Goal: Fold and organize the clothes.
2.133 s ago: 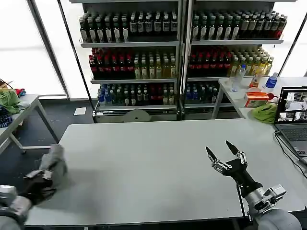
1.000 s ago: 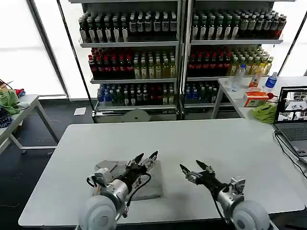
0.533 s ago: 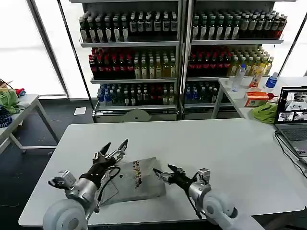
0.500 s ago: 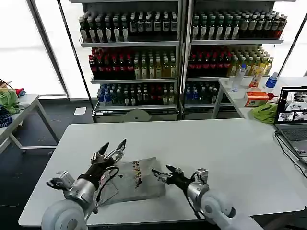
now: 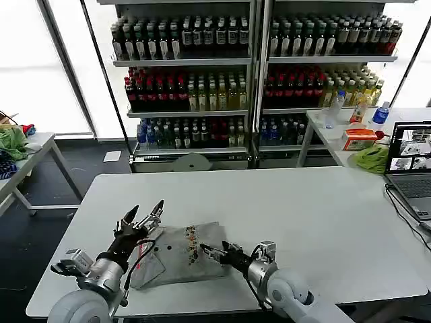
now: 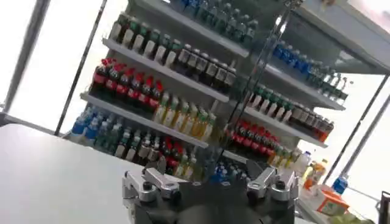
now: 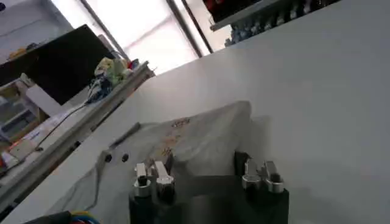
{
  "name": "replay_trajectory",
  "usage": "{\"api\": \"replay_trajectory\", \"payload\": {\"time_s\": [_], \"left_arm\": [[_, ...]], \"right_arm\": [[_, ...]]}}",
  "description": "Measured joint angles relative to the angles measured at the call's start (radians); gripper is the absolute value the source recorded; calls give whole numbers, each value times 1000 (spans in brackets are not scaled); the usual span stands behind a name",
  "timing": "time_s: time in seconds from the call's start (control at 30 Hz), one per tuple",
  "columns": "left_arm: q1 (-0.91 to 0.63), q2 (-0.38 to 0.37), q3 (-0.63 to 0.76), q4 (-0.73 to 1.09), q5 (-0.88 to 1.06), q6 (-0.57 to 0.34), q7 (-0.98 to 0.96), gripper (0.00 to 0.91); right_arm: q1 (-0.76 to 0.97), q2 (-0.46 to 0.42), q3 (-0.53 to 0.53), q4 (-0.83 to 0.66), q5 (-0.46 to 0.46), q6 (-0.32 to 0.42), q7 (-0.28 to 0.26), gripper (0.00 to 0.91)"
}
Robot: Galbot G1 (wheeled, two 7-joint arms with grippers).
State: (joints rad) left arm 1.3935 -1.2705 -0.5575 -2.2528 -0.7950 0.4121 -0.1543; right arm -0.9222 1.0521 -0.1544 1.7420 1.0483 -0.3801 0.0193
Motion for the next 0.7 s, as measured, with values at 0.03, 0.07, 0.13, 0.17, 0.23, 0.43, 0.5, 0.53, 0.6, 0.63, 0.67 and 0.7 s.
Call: {"api": "replay_trajectory", "payload": {"time_s": [0.03, 0.07, 0.13, 0.17, 0.23, 0.43, 0.5, 0.53, 0.6, 0.63, 0.67, 0.7], "left_arm": [[2, -1, -1, 0, 2, 0, -2, 907], [5, -3, -2, 0, 2, 0, -4, 907], [9, -5, -6, -2, 2, -1, -8, 907], [10, -7, -8, -3, 1, -3, -11, 907], [11, -8, -13, -5, -7, -6, -20, 907], [20, -5, -35, -4, -20, -15, -32, 907], [26, -1, -44, -7, -23, -16, -32, 907], [28, 1, -47, -8, -25, -16, -31, 907], [34, 2, -54, -9, -30, -16, -32, 907], [37, 2, -57, -9, -33, -16, -34, 907], [38, 2, -60, -11, -37, -15, -35, 907], [40, 2, -64, -13, -44, -13, -38, 907]], "right_arm": [[-2, 2, -1, 0, 2, 3, -2, 0], [-4, 4, -1, 0, 3, 7, -5, 0], [-5, 7, -1, -3, 4, 15, -10, 0], [-6, 8, -1, -4, 4, 20, -13, 0], [-8, 8, -1, -4, 4, 28, -17, 0], [-27, -6, 18, 15, -1, 43, -23, 0], [-36, -17, 29, 25, -2, 44, -25, 0], [-41, -24, 37, 30, -2, 46, -26, 0], [-53, -41, 55, 42, 0, 52, -29, 0], [-60, -52, 65, 48, 1, 55, -30, 0], [-66, -62, 75, 53, 2, 57, -31, 0], [-72, -72, 85, 57, 2, 59, -33, 0]]}}
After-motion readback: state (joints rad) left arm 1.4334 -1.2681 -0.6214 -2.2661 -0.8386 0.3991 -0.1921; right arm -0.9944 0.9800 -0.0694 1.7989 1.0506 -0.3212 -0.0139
